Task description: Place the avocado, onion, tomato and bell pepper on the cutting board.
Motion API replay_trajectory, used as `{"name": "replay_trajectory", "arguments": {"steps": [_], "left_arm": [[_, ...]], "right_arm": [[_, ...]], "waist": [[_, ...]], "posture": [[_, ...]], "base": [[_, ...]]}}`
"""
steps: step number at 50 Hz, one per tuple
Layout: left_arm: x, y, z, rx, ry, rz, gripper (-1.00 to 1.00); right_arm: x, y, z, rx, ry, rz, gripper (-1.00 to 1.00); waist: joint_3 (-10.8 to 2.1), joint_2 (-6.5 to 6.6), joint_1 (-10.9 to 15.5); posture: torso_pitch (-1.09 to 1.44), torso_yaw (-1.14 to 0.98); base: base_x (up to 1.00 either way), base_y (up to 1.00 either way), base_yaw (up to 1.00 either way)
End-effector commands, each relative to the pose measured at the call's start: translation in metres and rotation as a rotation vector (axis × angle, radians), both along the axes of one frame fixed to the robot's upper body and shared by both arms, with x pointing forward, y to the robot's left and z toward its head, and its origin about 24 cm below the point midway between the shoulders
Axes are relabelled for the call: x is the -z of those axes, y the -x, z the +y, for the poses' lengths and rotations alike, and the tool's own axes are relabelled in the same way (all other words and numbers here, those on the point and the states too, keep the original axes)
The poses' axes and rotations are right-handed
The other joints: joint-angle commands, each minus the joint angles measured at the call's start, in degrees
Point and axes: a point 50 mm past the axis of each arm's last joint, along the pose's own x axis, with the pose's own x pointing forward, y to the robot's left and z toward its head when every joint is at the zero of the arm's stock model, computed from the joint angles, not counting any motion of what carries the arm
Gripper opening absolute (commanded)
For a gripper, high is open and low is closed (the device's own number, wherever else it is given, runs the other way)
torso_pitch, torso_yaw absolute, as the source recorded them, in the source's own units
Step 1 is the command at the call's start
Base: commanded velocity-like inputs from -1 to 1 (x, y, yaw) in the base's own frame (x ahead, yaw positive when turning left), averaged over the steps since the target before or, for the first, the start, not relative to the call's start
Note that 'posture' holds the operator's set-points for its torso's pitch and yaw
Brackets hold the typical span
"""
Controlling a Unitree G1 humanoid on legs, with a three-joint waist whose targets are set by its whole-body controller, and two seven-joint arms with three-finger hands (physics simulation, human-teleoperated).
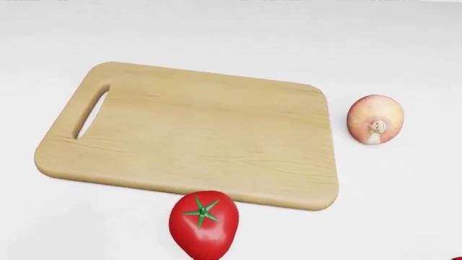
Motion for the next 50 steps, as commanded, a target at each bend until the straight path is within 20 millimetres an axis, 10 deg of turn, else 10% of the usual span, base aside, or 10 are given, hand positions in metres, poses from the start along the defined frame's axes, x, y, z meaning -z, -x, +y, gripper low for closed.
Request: {"name": "replay_trajectory", "arguments": {"steps": [1,40,41,50], "left_arm": [[-0.009,0.006,-0.002,0.004,-0.006,-0.065,1.0],[-0.009,0.006,0.0,-0.001,-0.007,-0.069,1.0],[-0.009,0.006,0.0,-0.002,-0.008,-0.068,1.0],[-0.009,0.007,-0.001,0.0,-0.01,-0.068,1.0]], "right_arm": [[-0.017,0.003,0.002,-0.003,0.052,-0.036,1.0],[0.05,-0.019,-0.01,-0.001,-0.006,0.122,1.0],[0.052,-0.018,-0.009,-0.014,-0.032,0.12,-1.0],[0.055,-0.014,-0.01,-0.019,-0.02,0.127,-1.0]], "waist": [[-0.77,-0.42,0.1],[-1.31,-0.6,0.0],[-1.35,-0.67,0.0],[-1.56,-1.7,0.0]], "posture": [[0.0,0.0],[0.0,0.0],[0.0,0.0],[0.0,0.0]], "base": [[0.0,0.0,0.0],[0.0,0.0,0.0],[0.0,0.0,0.0],[0.0,0.0,0.0]]}}
